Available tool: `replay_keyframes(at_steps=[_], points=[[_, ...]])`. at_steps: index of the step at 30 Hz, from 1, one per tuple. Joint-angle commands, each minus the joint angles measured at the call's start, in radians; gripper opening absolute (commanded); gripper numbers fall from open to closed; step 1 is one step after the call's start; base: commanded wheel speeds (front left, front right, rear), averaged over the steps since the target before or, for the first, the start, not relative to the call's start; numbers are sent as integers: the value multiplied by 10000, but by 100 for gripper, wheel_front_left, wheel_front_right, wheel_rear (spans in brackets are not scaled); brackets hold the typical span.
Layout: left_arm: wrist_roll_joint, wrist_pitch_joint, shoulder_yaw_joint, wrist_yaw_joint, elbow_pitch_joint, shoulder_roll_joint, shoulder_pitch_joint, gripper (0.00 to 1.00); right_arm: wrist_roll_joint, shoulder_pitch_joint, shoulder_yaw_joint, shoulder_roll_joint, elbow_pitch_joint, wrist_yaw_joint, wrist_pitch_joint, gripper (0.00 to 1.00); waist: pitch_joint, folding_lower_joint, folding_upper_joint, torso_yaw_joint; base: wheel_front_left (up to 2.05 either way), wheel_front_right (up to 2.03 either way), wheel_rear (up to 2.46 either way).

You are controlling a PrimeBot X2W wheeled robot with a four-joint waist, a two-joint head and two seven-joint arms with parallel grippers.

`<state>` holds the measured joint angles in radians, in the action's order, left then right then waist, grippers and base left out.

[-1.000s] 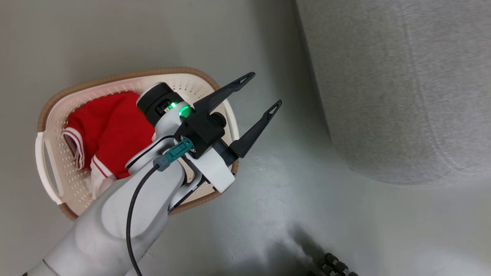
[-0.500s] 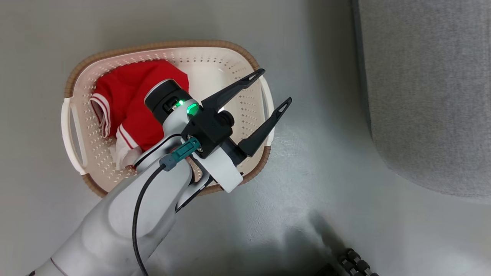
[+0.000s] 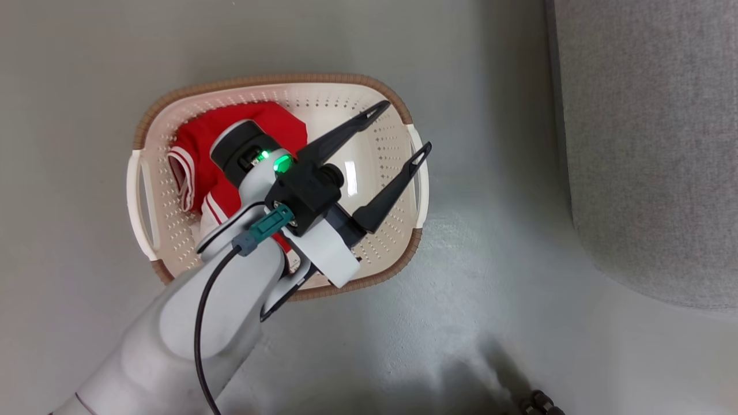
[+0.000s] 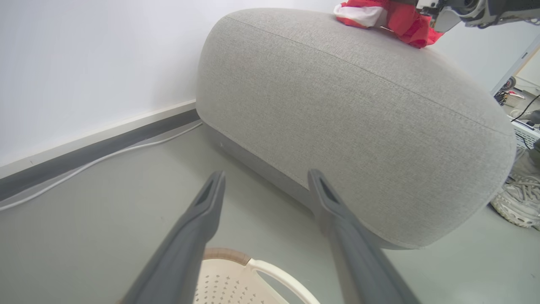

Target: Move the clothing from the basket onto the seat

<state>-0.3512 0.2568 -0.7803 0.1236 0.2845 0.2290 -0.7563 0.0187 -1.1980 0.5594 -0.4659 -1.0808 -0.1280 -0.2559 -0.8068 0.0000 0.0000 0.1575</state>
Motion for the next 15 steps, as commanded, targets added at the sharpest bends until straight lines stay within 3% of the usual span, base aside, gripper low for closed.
replay_keyframes(at_steps=[1, 15], points=[[-12, 49, 267, 71, -236, 9, 298, 100, 183, 510, -185, -244, 372, -27, -54, 100, 205, 0, 0, -49, 0, 0, 0], [-251, 49, 1066, 71, -65, -553, 1316, 100, 1753, 4118, -2694, 143, 2357, -27, -58, 100, 2355, 0, 0, -308, 0, 0, 0]])
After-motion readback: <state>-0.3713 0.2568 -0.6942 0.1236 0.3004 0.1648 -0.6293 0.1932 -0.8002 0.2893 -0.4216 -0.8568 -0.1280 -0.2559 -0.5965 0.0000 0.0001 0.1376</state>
